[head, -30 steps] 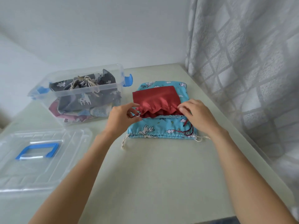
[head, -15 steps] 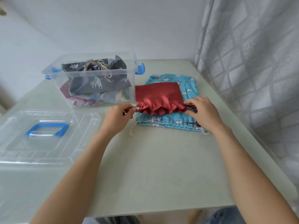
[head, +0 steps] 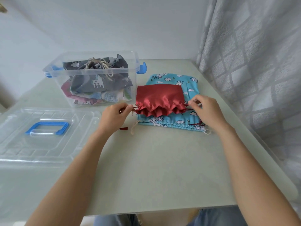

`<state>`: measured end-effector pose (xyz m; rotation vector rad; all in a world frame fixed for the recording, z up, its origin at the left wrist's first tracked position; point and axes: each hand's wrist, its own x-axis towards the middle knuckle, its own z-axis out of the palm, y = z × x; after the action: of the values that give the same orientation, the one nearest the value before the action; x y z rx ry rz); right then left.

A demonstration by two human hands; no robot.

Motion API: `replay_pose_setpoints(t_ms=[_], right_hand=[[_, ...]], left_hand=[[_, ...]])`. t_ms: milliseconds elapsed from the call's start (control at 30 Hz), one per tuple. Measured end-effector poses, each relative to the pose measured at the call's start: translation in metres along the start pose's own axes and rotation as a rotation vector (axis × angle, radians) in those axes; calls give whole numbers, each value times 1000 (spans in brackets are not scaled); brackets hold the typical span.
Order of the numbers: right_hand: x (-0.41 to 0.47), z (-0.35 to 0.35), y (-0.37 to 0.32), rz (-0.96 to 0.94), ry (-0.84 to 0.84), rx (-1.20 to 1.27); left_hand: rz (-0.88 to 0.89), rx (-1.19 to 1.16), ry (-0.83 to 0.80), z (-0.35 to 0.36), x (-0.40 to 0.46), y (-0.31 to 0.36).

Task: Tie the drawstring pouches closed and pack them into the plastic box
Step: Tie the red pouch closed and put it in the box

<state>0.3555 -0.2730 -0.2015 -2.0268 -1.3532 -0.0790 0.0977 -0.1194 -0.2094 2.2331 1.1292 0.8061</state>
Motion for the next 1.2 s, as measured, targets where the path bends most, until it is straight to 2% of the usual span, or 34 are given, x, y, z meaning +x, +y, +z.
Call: replay_pose_setpoints(t_ms=[133, 300, 433, 533, 733, 800, 900, 1067, 1200], right_hand=[[0, 1, -4, 72, -45, 32], [-1, -5, -5, 39, -61, 22], [-5, -20, -3, -22, -142, 81], [-5, -26, -5, 7, -236, 123], [-5, -9, -14, -123, -404, -122], [-5, -3, -18, -195, -386, -202], [-7, -5, -27, -275, -261, -229], [-10, -4, -32, -257, -284, -330], [-11, 1, -29, -247, -309, -311]], left_hand=[[-25, 27, 22, 1, 2, -5], [-44, 59, 106, 0, 5, -9], [-81, 67, 153, -4, 7, -15], [-88, 7, 113, -4, 4, -16], [-35, -9, 36, -1, 1, -11], [-35, -3, 21, -1, 1, -13], [-35, -1, 13, -2, 2, -14], [-35, 7, 9, 0, 1, -13], [-45, 14, 12, 1, 0, -12]])
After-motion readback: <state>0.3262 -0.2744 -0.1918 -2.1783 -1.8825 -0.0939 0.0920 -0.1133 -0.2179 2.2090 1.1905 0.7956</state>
